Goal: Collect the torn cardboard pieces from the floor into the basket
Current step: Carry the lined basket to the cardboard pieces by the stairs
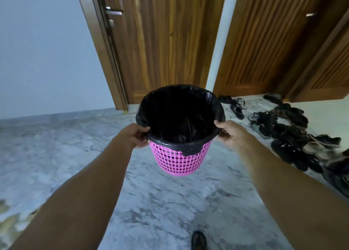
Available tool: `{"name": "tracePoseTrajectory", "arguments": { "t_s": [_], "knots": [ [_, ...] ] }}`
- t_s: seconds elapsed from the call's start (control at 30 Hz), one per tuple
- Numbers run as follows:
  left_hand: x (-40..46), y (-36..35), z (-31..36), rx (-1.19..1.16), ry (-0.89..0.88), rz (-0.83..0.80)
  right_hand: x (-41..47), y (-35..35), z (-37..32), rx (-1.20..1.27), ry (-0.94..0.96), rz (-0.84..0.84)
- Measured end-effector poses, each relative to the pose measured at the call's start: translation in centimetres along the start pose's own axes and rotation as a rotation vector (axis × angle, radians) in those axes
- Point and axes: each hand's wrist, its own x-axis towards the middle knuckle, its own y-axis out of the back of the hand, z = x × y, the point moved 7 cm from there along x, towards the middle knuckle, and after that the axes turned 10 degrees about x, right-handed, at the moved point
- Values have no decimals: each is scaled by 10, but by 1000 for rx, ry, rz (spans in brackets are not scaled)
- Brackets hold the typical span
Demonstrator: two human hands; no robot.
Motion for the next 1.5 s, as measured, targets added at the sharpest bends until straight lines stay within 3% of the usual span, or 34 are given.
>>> {"name": "tracePoseTrajectory", "arguments": {
  "t_s": [0.6, 0.83, 0.97, 1.17, 1.3, 1.5],
  "knots": [
    [12, 165, 61, -457, -175, 367, 146, -270, 64, -463, -210, -363],
    [-12, 271, 52, -608, -239, 542, 138, -396, 155, -641, -252, -564],
    [-17, 344, 43, -683, -248, 669, 123, -459, 215, -798, -160, -597],
    [-27, 462, 39, -736, -249, 939, 96, -558, 308, -1054, -21, -766],
    [-64, 532, 22, -756, -270, 1219, 74, -619, 371, -1162, 20, -850],
    [-97, 587, -5, -792, -193, 1345, 24, -682, 451, -1254, -13, -1078]
  ]
}}
